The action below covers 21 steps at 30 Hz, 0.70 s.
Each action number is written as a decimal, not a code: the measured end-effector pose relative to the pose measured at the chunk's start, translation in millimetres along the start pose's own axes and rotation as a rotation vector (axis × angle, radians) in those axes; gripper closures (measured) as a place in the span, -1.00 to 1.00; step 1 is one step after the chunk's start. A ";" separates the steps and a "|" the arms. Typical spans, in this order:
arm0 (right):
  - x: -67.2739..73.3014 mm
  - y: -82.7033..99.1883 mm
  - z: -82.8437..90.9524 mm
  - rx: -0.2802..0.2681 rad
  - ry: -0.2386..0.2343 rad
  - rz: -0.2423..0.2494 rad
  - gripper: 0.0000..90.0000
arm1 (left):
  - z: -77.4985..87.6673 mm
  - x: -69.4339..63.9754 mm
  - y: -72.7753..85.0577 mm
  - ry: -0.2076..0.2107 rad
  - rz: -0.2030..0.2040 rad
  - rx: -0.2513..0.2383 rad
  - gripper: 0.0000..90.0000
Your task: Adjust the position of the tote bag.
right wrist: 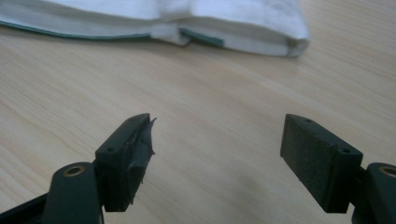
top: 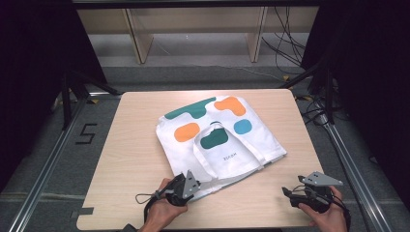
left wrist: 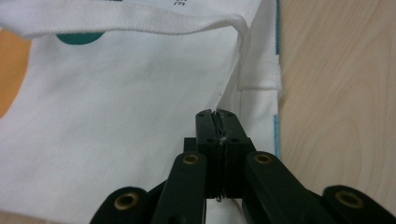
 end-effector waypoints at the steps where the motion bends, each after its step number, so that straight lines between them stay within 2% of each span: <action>1: -0.4 0.0 -0.9 -0.005 0.007 0.019 -0.42 | 5.0 4.1 2.9 -0.011 0.003 -0.002 0.96; 2: -0.8 -2.4 -1.2 -0.018 0.012 0.018 -0.42 | 9.9 8.4 5.7 -0.023 0.007 -0.002 0.96; 3: 0.8 -2.9 -1.1 -0.008 0.008 0.007 -0.42 | 14.1 13.1 8.3 -0.042 0.014 -0.007 0.96; 5: 0.9 -6.8 -4.1 -0.028 0.026 0.041 -0.43 | 20.6 22.3 13.5 -0.069 0.042 -0.011 0.96; 6: 2.1 -8.3 -5.7 -0.024 0.024 0.038 -0.43 | 22.7 26.1 16.0 -0.081 0.064 -0.019 0.96; 7: 4.2 -9.0 -8.5 -0.021 0.029 0.035 -0.44 | 25.0 30.0 19.1 -0.086 0.068 -0.009 0.96; 8: 3.2 -11.4 -10.6 -0.023 0.038 0.065 -0.45 | 25.6 32.7 21.7 -0.091 0.080 -0.015 0.96; 9: 6.2 -12.1 -12.8 -0.011 0.026 0.065 -0.45 | 26.8 34.4 24.4 -0.095 0.086 -0.009 0.96; 10: 7.9 -14.0 -14.7 -0.021 0.029 0.087 -0.44 | 28.0 36.1 26.6 -0.095 0.087 -0.004 0.96; 11: 10.0 -16.2 -16.0 -0.018 0.023 0.107 -0.44 | 27.9 36.6 27.5 -0.096 0.105 -0.013 0.95; 13: 16.0 -21.4 -20.3 -0.023 0.014 0.130 -0.44 | 28.6 37.6 28.0 -0.102 0.115 -0.026 0.95; 15: 21.9 -25.9 -26.6 -0.013 0.010 0.165 -0.43 | 31.4 39.0 28.3 -0.098 0.105 -0.010 0.95; 17: 27.2 -30.6 -34.7 0.000 0.004 0.187 -0.40 | 30.4 38.4 28.1 -0.102 0.126 -0.031 0.95; 18: 27.5 -33.7 -38.6 -0.001 0.006 0.218 -0.38 | 30.1 38.8 28.4 -0.099 0.129 -0.035 0.95; 19: 29.0 -36.4 -42.3 -0.001 0.009 0.222 -0.37 | 31.6 40.3 29.1 -0.097 0.110 -0.018 0.95; 21: 30.4 -40.9 -49.1 0.005 0.020 0.229 -0.34 | 31.7 40.7 28.2 -0.098 0.125 -0.033 0.95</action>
Point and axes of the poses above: each handheld gripper's, and its own axes: z roughly backward along the jaws, y roughly out of its underside, x roughly to its left, the point moved 4 cm from there along -z, roughly forward along the jaws, and after that the axes turned 5 degrees about -z, right-handed, at the moved point
